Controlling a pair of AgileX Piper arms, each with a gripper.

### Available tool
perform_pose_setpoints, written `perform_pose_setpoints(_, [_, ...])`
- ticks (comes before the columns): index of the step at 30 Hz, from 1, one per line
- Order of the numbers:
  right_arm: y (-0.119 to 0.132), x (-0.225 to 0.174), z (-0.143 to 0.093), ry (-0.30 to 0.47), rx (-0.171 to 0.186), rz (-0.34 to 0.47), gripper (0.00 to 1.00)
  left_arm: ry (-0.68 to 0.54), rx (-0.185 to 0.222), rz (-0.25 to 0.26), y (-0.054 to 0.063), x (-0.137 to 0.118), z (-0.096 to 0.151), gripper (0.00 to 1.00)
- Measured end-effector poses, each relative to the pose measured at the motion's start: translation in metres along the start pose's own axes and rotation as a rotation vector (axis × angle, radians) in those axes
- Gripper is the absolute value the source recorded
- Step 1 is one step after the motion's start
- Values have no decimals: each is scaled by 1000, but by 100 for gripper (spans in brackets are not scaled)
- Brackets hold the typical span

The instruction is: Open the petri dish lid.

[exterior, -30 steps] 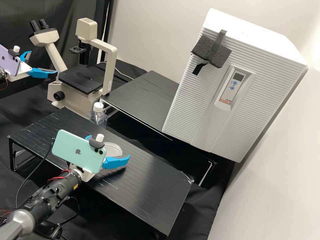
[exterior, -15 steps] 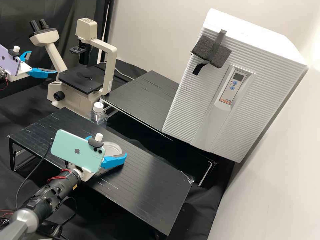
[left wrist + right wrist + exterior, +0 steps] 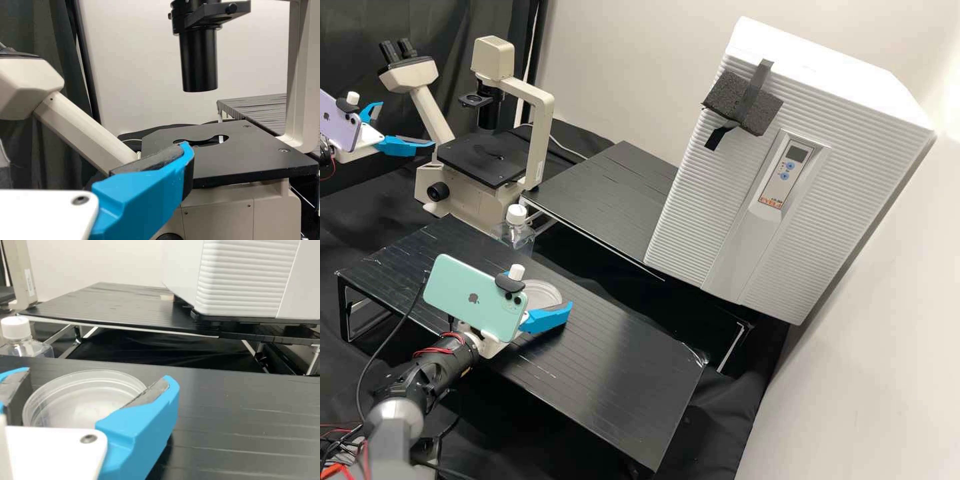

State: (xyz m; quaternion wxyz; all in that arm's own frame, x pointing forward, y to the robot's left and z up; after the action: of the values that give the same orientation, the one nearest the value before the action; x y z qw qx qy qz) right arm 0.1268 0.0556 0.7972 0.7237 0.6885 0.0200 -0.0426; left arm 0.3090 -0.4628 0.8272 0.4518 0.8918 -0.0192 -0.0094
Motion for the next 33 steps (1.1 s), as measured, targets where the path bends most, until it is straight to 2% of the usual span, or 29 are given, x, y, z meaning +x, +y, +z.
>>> perform_pose_setpoints(3, [-3, 2, -1, -12, -20, 16, 0, 0, 0, 0, 0, 0, 0, 100])
perform_pose_setpoints(9, [-5, 7, 1, -40, 1, 31, 0, 0, 0, 0, 0, 0, 0, 100])
perform_pose_setpoints(13, [-3, 8, 1, -28, 6, 43, 0, 0, 0, 0, 0, 0, 0, 100])
perform_pose_setpoints(19, [-2, 11, 2, -22, 9, 49, 0, 0, 0, 0, 0, 0, 0, 100])
perform_pose_setpoints(23, [0, 12, 3, -20, -1, 49, 0, 0, 0, 0, 0, 0, 0, 100])
perform_pose_setpoints(29, [6, 7, 5, -11, 44, 40, 0, 0, 0, 0, 0, 0, 0, 100])
perform_pose_setpoints(33, [10, 5, 5, 8, 38, 49, 0, 0, 0, 0, 0, 0, 0, 100])
